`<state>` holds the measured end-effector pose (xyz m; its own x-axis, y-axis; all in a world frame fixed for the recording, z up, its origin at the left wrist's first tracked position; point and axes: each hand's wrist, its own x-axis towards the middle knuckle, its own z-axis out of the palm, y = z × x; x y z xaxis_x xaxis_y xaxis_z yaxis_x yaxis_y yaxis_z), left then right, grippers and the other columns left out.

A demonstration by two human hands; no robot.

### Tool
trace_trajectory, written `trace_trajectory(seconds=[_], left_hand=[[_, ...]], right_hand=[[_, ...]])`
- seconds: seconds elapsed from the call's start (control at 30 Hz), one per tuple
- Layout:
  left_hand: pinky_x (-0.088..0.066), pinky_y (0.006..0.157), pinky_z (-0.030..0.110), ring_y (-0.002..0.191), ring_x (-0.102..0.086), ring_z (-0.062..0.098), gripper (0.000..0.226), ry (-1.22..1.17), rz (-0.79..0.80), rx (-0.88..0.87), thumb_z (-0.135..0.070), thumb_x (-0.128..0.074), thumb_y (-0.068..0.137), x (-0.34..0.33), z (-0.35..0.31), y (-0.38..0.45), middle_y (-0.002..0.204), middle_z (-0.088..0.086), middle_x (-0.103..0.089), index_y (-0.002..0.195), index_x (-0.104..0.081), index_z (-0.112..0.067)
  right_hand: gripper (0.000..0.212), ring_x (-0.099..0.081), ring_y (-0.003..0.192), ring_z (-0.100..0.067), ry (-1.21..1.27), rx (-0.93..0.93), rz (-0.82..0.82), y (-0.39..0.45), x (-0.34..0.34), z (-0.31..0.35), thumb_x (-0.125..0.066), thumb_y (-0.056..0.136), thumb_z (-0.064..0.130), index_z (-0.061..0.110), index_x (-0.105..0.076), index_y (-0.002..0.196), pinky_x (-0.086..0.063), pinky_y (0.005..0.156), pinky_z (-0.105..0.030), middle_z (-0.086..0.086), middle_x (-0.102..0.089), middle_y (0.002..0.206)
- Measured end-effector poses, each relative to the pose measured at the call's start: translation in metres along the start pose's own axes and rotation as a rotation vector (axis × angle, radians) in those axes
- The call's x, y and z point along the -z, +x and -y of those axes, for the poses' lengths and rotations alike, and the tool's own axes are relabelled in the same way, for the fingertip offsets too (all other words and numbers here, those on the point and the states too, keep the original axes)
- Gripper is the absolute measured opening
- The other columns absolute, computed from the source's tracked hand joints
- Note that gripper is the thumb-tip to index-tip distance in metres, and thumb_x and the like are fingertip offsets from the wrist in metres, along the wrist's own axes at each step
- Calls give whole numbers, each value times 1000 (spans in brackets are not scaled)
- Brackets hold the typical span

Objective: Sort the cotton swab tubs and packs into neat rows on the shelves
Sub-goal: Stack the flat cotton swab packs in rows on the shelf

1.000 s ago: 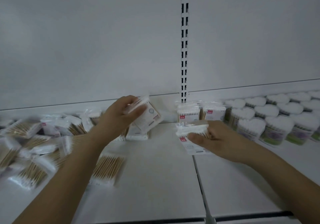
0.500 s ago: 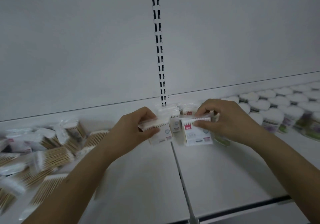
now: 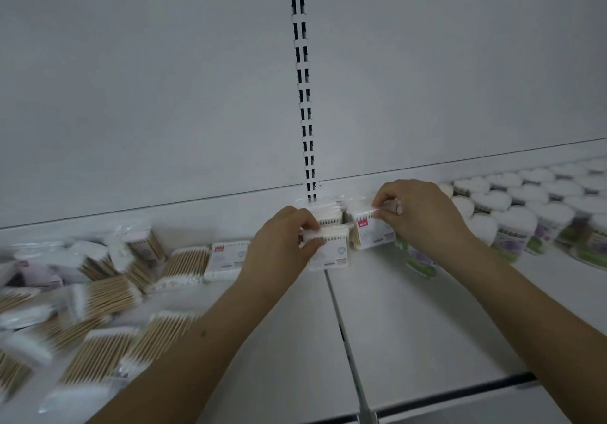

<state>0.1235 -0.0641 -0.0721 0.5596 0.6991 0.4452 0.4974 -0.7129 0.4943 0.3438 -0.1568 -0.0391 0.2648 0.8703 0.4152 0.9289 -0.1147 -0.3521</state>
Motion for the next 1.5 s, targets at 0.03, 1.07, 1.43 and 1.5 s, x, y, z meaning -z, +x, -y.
trace_trajectory(seconds=[0.03,1.07,1.43,1.5], left_hand=[[-57,74,37,80,-60,9,17,7,-7,-2,-25,-78,83,-3,1,0,97,-10,-57,93,-64,-25],[-22,119,30,148,-27,9,61,240,162,72,-63,-63,77,122,97,-179,157,-11,-37,133,-54,-38],[-40,96,22,109,-58,-1,46,105,-65,45,-57,-67,80,122,100,-178,118,-21,-66,119,-66,-33],[-38,91,14,99,-56,-6,37,52,-121,28,-51,-65,84,125,98,-177,107,-22,-66,116,-66,-32]], right_hand=[[11,-57,94,-20,-75,19,-5,0,-4,-1,-74,85,33,23,-71,91,-41,78,-34,4,-69,94],[69,-43,129,-28,87,313,446,9,-140,166,-73,84,44,14,-48,141,-27,103,-25,-8,-45,142],[68,-37,120,-19,145,100,498,10,-143,157,-79,76,41,32,-47,135,-28,91,-23,7,-38,120],[66,-43,117,-16,213,78,516,6,-142,160,-82,73,34,29,-46,129,-37,90,-25,8,-41,118]])
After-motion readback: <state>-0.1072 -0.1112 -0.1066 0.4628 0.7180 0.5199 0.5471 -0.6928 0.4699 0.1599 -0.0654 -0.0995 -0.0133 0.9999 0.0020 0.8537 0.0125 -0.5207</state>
